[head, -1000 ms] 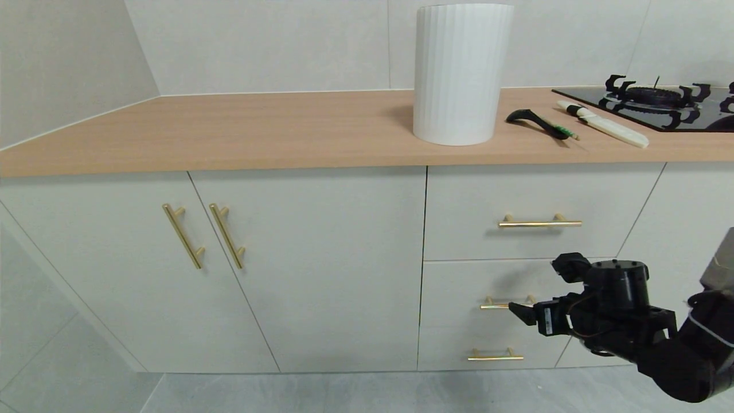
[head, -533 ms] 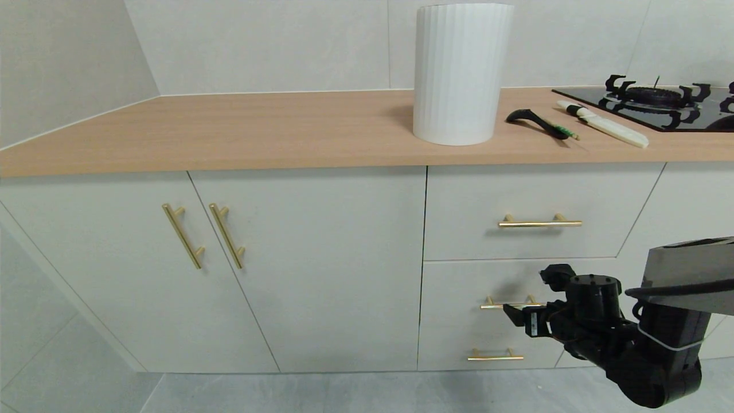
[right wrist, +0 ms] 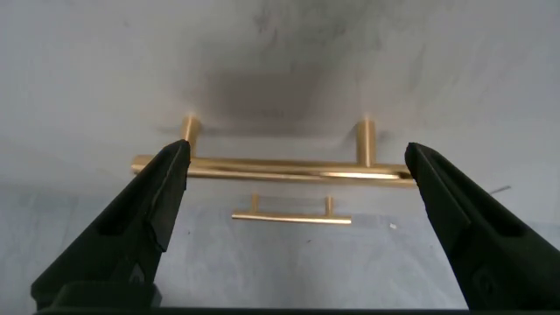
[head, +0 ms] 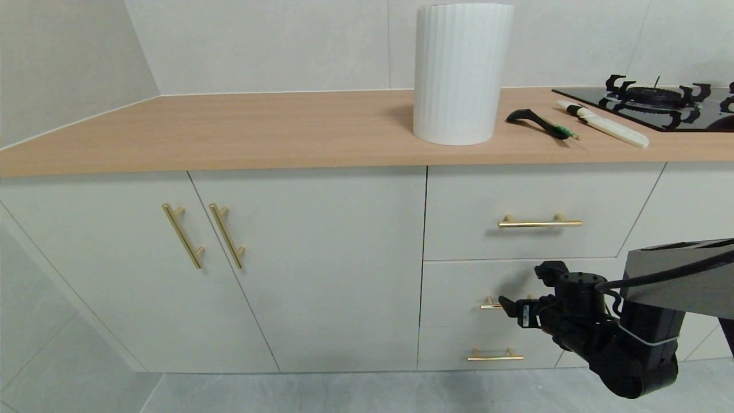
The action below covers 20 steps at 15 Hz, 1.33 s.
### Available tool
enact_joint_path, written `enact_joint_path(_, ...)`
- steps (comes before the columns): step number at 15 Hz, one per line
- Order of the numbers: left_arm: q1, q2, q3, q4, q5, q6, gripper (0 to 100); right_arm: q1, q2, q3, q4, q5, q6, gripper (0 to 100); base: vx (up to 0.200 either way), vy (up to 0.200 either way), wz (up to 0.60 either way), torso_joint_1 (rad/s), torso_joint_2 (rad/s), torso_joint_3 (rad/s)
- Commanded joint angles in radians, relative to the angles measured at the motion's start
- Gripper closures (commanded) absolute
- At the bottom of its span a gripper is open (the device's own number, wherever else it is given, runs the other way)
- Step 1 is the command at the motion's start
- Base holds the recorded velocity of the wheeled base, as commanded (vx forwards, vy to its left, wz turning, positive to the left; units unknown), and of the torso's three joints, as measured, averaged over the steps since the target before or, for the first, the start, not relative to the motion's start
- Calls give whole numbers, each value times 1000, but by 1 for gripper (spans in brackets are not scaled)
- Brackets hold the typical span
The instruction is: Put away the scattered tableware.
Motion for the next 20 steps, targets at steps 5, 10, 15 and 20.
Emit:
enact_joint_path(5, 0, 1, 0, -1, 0, 0, 0, -6, 73, -48, 1, -16, -7, 0, 0, 0, 0, 0, 0, 0)
enact_joint_path(10, 0, 1, 0, -1, 0, 0, 0, -6, 79, -37, 9, -14, -33, 0, 0, 0, 0, 0, 0, 0)
enact_joint_path(15, 0, 1, 0, -1, 0, 0, 0, -6, 84, -19, 9, -16, -68, 0, 0, 0, 0, 0, 0, 0)
enact_joint_path(20, 0, 1, 0, -1, 0, 0, 0, -6, 58, 23, 9, -18, -71, 0, 0, 0, 0, 0, 0, 0)
